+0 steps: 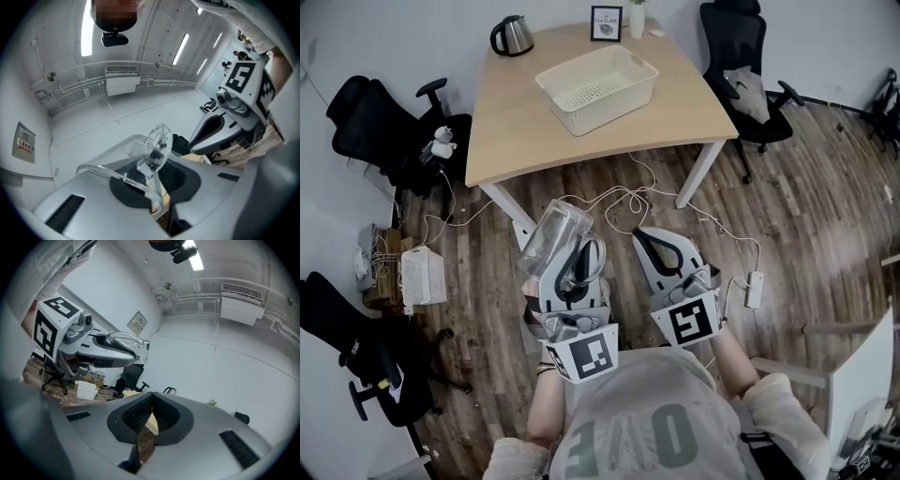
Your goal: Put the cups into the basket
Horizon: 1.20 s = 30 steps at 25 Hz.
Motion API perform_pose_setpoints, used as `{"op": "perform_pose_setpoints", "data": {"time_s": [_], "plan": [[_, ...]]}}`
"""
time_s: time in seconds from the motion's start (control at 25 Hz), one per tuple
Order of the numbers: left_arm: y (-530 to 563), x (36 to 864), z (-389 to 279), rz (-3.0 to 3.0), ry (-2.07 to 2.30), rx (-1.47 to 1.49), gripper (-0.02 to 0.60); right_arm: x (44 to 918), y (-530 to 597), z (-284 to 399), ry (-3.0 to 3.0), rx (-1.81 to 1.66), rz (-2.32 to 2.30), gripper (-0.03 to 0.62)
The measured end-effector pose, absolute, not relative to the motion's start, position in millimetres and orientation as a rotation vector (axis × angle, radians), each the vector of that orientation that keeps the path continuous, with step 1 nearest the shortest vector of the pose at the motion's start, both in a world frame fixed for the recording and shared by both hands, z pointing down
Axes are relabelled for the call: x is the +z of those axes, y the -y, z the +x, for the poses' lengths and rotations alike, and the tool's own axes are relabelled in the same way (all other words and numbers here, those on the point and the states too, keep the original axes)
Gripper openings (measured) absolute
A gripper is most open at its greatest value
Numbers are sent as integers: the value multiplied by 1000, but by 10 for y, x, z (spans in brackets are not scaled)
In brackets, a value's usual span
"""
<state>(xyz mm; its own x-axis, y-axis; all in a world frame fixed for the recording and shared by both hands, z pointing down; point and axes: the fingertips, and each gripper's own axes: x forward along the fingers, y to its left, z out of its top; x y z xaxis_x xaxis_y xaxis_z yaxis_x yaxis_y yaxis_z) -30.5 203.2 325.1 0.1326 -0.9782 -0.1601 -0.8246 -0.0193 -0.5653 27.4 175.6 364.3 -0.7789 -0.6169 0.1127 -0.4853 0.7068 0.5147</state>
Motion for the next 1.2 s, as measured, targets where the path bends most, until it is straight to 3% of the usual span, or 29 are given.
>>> {"op": "perform_pose_setpoints", "data": {"time_s": [0.84, 1.2], "plan": [[122, 3102, -1696, -1885, -1726, -356, 43, 3523, 435, -1058, 2628, -631, 881, -2], [1080, 3202, -1584, -1908, -1726, -403, 41, 3448, 1491, -921, 2637, -660, 909, -2]]}}
